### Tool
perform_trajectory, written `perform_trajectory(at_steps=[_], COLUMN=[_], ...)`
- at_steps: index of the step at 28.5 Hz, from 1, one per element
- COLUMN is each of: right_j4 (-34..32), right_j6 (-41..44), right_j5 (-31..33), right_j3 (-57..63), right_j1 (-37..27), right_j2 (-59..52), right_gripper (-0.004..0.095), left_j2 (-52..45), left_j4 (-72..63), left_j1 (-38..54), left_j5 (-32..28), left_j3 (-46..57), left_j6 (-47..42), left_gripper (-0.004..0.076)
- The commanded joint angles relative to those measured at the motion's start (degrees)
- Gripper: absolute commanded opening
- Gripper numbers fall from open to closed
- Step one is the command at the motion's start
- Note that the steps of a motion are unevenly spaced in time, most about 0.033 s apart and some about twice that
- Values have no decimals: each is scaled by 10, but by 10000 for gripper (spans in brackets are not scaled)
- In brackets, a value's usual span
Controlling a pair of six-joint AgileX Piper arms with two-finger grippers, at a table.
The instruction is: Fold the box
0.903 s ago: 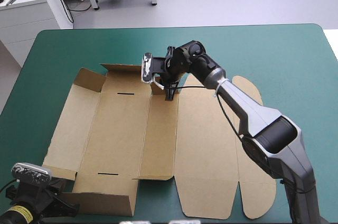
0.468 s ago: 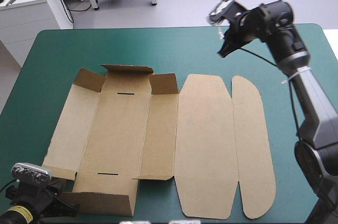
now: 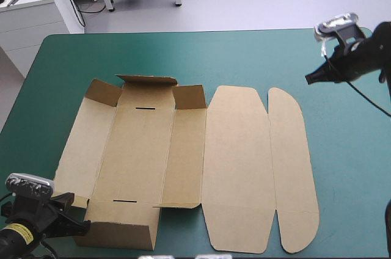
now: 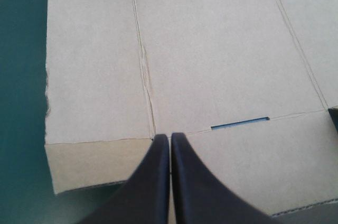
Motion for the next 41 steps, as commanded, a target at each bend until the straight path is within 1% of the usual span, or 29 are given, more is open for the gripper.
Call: perform_trajectory(at_steps=[1, 3, 6, 10, 15, 18, 22, 25, 27, 30, 34, 38, 39, 41], right_j4=[46, 62, 67, 75, 78, 78, 82, 82, 82, 82, 91, 103, 109, 109], right_j6=[-6, -6, -5, 10, 23, 22, 22, 22, 22, 22, 21, 17, 14, 14], right_j5=[-23, -51, -77, -127, -131, -123, -131, -131, -130, -131, -133, -135, -137, -137], right_j3=[100, 176, 270, 368, 411, 414, 414, 414, 414, 414, 414, 414, 414, 414], right_j1=[-40, -62, -86, -93, -93, -93, -93, -93, -91, -91, -91, -91, -91, -91], right_j2=[-89, -136, -206, -282, -316, -317, -319, -319, -319, -319, -319, -319, -319, -319], right_gripper=[-18, -19, -19, -19, -20, -20, -20, -20, -20, -20, -20, -20, -20, -20], left_j2=[44, 64, 92, 140, 234, 297, 364, 408, 430, 454, 487, 522, 536, 551], left_j4=[7, 7, 7, 5, 23, 27, 34, 28, -6, -101, -245, -336, -368, -373], left_j1=[-1, -1, -1, -1, -1, -1, 0, 31, 78, 170, 330, 468, 520, 557], left_j5=[-35, -39, -52, -60, -46, -42, -47, -47, -46, -29, 35, 113, 115, 115], left_j3=[-28, -34, -53, -111, -210, -268, -331, -378, -411, -455, -483, -484, -479, -479], left_j6=[-6, -6, -6, -9, -2, 14, 18, 29, 53, 122, 223, 305, 314, 331], left_gripper=[-10, -10, -10, -10, -10, -8, -1, 14, 14, 14, 14, 14, 14, 13])
